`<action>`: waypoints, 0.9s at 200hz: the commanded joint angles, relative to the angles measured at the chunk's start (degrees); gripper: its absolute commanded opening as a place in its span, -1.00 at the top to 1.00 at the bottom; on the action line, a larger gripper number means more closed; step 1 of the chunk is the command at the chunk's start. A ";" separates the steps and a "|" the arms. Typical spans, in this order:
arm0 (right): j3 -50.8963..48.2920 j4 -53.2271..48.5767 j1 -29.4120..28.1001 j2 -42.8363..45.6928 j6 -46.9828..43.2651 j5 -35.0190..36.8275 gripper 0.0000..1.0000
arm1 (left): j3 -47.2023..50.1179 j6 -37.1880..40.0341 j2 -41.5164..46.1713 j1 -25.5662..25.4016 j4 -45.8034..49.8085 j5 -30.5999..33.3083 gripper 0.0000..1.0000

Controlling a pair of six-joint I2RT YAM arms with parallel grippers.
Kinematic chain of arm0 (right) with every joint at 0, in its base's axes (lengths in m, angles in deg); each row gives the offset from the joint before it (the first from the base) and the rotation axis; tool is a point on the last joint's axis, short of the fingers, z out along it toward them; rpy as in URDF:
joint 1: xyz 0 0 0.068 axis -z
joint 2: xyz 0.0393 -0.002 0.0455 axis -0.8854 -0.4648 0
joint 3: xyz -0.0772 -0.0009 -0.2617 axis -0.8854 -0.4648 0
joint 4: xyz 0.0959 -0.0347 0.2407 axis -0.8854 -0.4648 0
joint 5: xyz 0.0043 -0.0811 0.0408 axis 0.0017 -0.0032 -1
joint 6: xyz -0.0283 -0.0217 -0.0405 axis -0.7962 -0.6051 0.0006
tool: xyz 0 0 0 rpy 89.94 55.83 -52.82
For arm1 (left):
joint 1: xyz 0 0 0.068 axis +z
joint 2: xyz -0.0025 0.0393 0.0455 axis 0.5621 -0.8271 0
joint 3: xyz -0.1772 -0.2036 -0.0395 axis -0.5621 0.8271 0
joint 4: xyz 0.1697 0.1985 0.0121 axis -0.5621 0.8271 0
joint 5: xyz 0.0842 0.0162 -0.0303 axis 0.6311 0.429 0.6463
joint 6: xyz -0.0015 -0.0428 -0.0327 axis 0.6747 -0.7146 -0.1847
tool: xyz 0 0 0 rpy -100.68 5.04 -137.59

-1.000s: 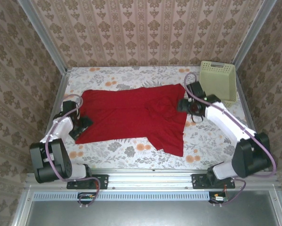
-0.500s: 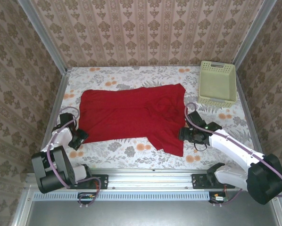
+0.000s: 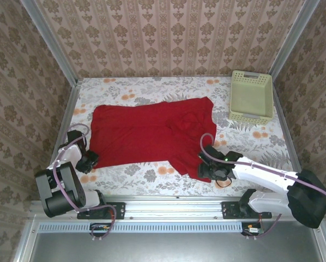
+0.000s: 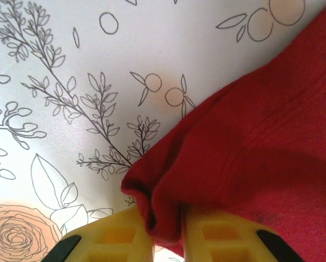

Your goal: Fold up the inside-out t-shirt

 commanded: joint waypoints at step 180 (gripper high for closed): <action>9.10 -38.28 -8.95 23.41 22.20 22.93 1.00 | 10.11 -12.12 31.57 -13.78 6.95 -1.26 0.96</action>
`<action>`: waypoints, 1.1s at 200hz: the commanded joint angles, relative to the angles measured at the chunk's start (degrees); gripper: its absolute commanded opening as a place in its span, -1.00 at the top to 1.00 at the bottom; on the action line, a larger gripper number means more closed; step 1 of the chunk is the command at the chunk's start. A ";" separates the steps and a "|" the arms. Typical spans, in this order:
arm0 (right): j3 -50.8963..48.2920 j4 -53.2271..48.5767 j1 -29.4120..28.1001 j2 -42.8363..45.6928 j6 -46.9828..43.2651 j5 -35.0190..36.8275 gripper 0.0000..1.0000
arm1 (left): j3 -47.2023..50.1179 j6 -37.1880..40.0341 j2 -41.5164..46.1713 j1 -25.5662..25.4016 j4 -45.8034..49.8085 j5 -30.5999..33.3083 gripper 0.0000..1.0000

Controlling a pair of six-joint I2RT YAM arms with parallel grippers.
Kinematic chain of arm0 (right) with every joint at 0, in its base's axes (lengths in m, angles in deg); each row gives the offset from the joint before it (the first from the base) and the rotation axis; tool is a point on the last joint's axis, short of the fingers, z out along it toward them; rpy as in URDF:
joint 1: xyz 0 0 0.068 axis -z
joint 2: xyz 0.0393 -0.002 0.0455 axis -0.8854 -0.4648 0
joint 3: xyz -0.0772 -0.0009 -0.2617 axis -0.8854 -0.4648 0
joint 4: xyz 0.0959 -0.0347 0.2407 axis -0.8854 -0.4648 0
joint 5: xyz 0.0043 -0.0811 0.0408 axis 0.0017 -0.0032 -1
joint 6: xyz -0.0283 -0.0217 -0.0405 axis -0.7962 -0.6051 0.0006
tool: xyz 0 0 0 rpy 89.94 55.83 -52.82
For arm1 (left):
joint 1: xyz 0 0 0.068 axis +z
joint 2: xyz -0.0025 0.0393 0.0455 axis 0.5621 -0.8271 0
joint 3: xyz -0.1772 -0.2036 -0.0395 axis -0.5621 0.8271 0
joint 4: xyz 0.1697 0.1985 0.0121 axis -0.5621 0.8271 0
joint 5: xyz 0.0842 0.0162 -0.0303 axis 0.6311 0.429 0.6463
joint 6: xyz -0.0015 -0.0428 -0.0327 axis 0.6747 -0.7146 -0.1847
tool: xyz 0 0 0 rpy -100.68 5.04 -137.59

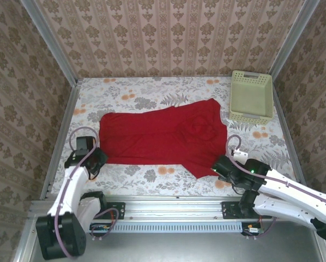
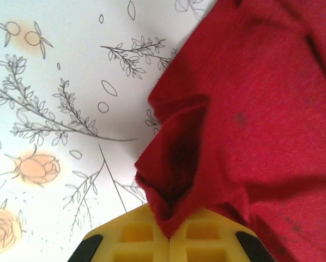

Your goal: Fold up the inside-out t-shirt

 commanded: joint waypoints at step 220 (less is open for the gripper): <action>59.58 15.53 35.86 -65.06 -45.91 -10.65 1.00 | -37.23 -1.19 -49.85 -0.56 -8.44 -3.02 0.86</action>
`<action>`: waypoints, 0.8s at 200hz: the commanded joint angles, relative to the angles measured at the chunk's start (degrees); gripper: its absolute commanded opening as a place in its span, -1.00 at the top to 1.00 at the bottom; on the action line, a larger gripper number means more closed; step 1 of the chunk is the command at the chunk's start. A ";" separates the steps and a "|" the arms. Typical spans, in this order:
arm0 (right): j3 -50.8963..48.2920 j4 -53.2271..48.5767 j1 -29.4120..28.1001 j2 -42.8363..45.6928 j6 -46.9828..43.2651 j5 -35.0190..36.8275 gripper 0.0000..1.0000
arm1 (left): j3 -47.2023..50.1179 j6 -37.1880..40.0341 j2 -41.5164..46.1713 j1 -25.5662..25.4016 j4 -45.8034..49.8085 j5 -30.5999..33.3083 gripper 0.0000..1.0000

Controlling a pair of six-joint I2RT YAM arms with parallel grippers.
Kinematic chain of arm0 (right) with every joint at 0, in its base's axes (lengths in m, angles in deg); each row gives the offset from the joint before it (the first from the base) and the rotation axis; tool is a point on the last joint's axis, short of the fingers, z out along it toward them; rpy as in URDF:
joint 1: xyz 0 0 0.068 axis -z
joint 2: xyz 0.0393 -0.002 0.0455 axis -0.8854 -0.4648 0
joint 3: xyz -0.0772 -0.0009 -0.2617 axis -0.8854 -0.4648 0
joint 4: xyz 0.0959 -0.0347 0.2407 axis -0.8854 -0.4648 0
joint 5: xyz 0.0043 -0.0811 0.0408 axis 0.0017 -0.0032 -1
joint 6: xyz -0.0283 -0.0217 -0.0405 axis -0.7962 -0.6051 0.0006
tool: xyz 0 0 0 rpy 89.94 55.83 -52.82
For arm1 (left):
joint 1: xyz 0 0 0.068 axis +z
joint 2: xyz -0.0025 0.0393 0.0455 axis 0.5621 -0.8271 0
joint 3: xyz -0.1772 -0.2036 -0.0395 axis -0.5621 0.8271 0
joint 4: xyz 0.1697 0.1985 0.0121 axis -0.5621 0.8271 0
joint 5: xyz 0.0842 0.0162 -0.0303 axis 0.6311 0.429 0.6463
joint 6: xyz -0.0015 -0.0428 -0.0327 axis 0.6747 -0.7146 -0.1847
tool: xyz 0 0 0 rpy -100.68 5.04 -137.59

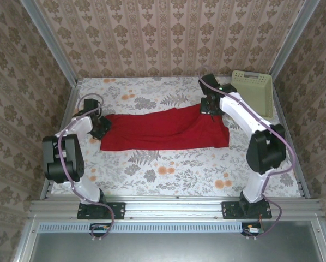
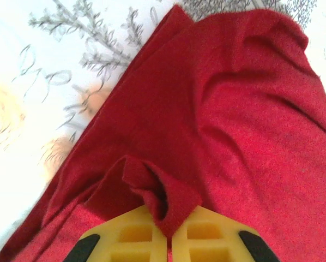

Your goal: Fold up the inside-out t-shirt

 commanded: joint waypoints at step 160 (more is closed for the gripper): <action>15.93 -3.39 5.30 -14.72 -6.32 4.52 -0.18 | -13.05 5.96 -7.08 3.90 6.30 2.30 -0.21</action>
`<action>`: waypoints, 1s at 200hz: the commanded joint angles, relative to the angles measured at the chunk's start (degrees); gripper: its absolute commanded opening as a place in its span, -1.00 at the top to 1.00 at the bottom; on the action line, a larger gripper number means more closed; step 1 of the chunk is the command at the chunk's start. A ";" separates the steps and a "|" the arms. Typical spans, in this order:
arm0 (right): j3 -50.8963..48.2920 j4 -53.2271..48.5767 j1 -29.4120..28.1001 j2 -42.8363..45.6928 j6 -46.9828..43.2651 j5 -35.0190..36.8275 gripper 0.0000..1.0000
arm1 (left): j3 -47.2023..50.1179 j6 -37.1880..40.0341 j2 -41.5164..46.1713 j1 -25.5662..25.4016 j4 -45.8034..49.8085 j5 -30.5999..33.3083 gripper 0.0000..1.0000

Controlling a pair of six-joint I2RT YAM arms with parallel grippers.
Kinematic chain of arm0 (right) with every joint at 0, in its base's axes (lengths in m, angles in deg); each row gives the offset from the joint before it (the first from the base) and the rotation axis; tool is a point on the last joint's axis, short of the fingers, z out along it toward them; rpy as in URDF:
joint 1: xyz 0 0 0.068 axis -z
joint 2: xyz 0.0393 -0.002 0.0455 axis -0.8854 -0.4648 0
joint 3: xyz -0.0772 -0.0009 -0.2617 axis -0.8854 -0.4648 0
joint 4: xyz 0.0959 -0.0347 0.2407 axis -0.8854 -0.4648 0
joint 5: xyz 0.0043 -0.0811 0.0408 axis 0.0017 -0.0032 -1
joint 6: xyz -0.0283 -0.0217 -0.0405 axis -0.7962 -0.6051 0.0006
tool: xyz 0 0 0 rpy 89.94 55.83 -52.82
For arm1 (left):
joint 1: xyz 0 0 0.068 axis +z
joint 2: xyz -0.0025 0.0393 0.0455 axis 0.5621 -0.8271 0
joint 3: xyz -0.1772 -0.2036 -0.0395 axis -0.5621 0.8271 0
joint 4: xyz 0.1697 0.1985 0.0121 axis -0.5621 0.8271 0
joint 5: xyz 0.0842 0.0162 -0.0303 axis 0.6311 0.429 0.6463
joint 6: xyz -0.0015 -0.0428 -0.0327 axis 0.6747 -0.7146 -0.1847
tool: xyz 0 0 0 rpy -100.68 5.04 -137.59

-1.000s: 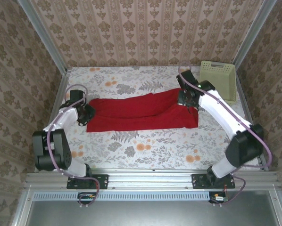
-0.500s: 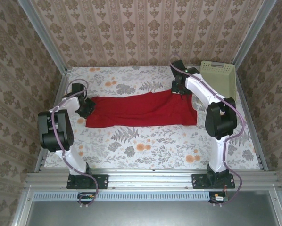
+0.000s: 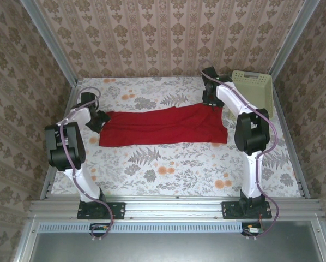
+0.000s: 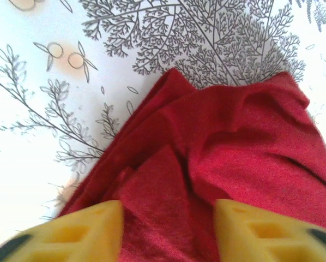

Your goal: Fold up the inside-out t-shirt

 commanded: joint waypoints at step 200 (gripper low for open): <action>-25.86 12.17 -0.47 4.48 7.79 -5.77 -0.31 | 8.71 7.53 -1.60 3.18 -5.95 -3.00 -0.30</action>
